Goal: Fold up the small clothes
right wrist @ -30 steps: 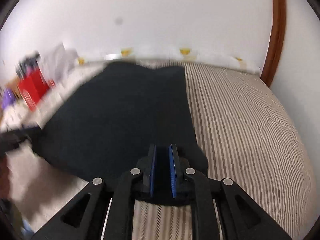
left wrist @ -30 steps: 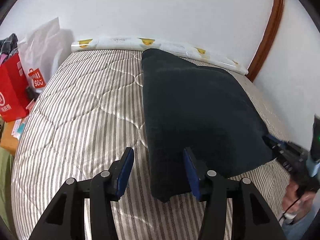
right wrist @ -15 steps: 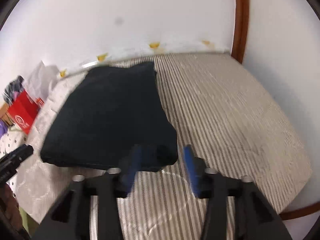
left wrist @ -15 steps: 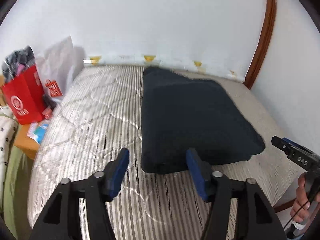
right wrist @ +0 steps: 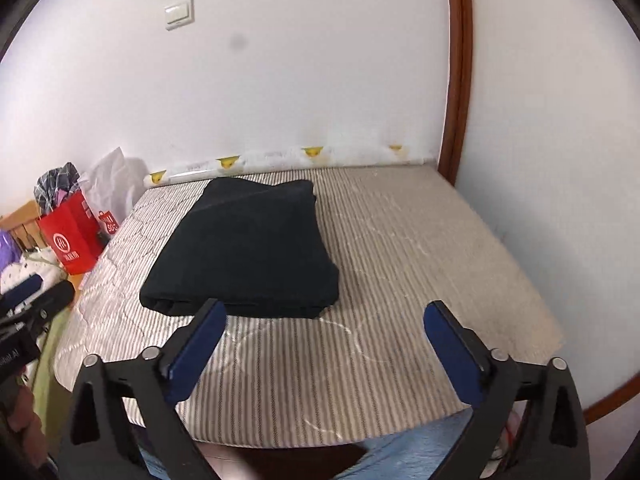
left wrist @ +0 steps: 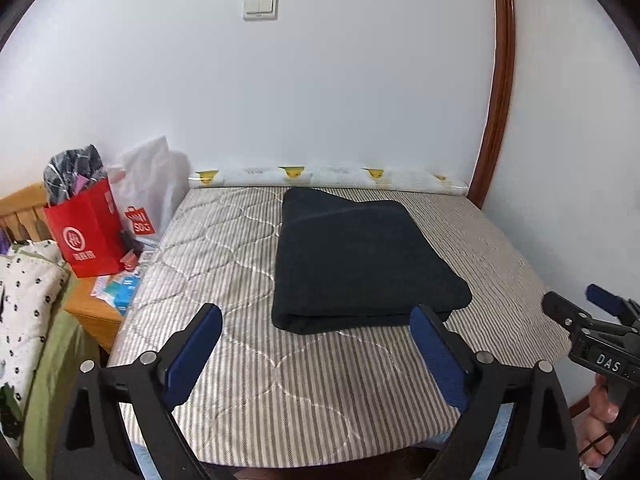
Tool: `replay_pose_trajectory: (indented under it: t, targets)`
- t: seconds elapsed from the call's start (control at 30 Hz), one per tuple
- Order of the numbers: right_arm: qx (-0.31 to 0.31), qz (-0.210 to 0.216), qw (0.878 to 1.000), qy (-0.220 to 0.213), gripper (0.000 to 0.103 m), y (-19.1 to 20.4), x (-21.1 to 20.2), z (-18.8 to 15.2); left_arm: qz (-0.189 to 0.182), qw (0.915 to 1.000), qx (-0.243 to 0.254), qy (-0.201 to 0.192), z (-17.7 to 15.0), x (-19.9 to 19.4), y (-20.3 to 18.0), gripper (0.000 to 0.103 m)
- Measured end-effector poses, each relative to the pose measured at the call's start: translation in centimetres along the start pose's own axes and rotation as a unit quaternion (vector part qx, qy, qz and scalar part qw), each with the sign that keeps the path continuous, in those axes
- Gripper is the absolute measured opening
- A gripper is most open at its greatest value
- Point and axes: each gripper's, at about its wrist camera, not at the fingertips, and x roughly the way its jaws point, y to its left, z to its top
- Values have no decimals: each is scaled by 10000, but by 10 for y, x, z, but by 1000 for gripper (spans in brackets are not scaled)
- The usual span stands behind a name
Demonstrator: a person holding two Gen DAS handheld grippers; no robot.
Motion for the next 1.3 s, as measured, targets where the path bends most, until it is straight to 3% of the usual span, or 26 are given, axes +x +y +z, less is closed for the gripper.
replay_pose_trajectory:
  t: [0.23, 0.53, 1.3]
  targets:
    - [187, -156, 9997, -16, 102, -17, -15, -6, -63, 9999, -69, 55, -5, -4, -3, 98]
    - [59, -243, 9995, -195, 102, -12, -33, -7, -43, 9999, -107, -36, -9, -9, 0, 98]
    - [-19, -257, 9995, -190, 102, -3, -33, -9, -19, 9999, -101, 6, -14, -10, -1, 98]
